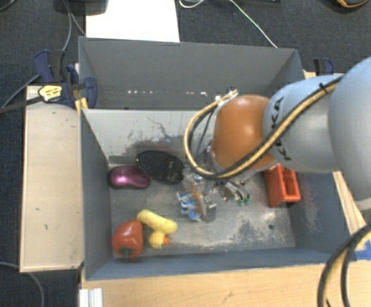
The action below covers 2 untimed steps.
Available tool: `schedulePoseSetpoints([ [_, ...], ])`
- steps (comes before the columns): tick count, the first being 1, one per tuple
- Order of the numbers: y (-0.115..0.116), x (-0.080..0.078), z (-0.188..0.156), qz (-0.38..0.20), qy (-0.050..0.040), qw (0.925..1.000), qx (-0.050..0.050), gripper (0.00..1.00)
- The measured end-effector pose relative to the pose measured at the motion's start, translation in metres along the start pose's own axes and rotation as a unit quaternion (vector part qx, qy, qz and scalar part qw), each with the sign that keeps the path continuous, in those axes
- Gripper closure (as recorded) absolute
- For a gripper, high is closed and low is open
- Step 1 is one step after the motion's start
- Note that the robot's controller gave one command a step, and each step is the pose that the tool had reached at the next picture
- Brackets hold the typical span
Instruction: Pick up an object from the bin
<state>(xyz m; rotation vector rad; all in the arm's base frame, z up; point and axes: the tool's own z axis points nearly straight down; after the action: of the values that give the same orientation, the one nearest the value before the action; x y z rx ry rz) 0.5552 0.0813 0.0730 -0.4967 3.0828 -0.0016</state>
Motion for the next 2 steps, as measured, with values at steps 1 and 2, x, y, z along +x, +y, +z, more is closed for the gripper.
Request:
schedulePoseSetpoints([
  [1,0.0001,-0.0001,-0.0001,0.000,-0.0001,1.0000,0.000,1.00],
  [2,-0.0026,0.0058,-0.0009,-0.002,-0.0073,1.0000,0.000,1.00],
])
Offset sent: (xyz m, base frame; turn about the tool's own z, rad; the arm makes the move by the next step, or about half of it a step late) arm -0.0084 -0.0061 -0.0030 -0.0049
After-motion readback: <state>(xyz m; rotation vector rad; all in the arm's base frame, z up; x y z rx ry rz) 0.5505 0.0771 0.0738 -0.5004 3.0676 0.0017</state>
